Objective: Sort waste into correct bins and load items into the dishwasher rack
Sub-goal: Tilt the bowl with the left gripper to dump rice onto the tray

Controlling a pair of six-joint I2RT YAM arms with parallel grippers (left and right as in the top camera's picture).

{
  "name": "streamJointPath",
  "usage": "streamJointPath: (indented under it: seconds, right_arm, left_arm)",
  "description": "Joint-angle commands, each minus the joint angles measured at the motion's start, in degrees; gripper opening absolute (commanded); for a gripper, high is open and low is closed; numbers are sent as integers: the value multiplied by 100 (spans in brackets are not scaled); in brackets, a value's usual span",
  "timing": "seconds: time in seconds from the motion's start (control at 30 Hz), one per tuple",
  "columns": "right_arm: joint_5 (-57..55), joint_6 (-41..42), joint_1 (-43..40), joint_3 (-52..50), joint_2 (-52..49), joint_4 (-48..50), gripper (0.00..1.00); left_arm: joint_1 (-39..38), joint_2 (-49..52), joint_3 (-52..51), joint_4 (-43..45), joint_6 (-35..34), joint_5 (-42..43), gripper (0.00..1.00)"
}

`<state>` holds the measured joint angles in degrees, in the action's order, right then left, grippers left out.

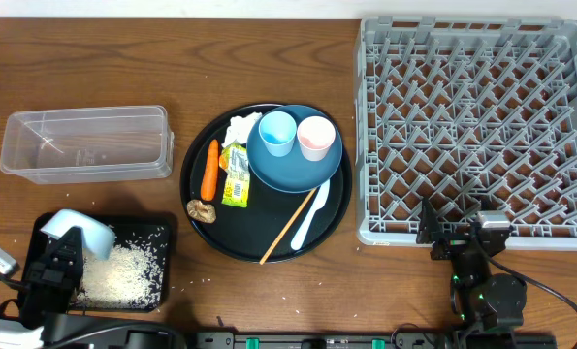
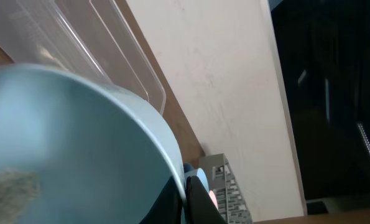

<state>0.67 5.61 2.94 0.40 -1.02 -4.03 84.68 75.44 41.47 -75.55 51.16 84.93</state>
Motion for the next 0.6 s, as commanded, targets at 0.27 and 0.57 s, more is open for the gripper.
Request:
streamJointPath:
  seconds: [0.27,0.57]
  right_arm:
    - [22,-52,74,-9,0,-20,99]
    - [22,-52,74,-9,0,-22,99]
  left_arm:
    - [92,94,0,-190,511,225,6]
    - [92,61,0,-501,393,269,6]
